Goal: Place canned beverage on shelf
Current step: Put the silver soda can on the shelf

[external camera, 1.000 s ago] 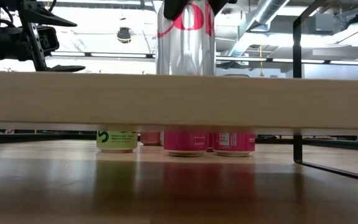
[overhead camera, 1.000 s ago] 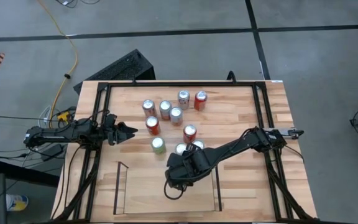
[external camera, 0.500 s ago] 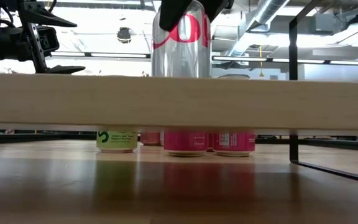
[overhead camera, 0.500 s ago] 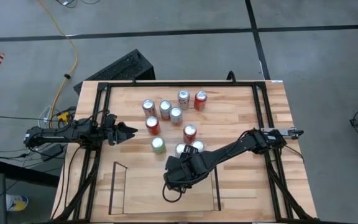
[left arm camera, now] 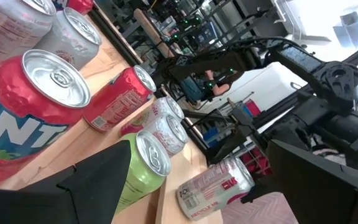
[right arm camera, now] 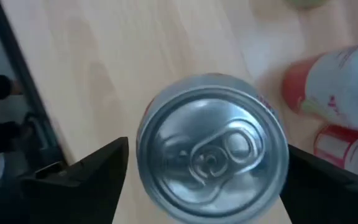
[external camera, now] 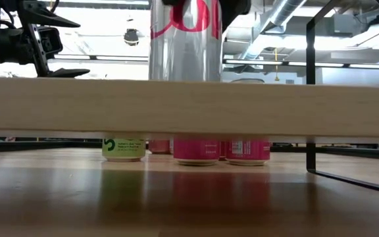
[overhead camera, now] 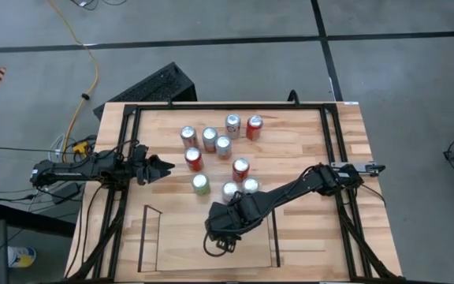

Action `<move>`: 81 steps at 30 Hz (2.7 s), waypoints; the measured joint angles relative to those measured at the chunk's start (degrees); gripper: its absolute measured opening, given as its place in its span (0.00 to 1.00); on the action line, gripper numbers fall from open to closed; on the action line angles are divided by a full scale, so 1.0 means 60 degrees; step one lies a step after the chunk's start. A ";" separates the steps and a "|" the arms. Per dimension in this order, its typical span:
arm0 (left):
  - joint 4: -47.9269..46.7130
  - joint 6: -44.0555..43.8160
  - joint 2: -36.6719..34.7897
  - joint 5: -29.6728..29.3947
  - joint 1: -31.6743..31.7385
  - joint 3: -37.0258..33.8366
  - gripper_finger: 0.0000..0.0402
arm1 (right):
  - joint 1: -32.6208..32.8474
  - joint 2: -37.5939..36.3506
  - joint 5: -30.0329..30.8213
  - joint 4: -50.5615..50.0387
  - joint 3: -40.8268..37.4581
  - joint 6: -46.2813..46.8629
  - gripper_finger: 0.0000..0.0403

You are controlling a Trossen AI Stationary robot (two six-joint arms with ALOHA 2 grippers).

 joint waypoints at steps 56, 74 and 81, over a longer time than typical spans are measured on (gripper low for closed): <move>-1.3595 -0.4933 0.8179 -0.0373 -0.7066 1.0072 0.02 | 0.1405 -0.2658 0.3298 -0.2288 0.0011 0.1734 0.78; -1.2096 -0.6232 1.0207 -0.1511 -0.8435 1.0072 0.00 | 0.1386 -0.2650 0.3460 -0.2286 0.0011 0.1162 0.78; -1.1435 -0.5964 1.0280 -0.1672 -0.8061 1.0072 0.00 | 0.1386 -0.2650 0.3460 -0.2287 0.0011 0.1118 0.78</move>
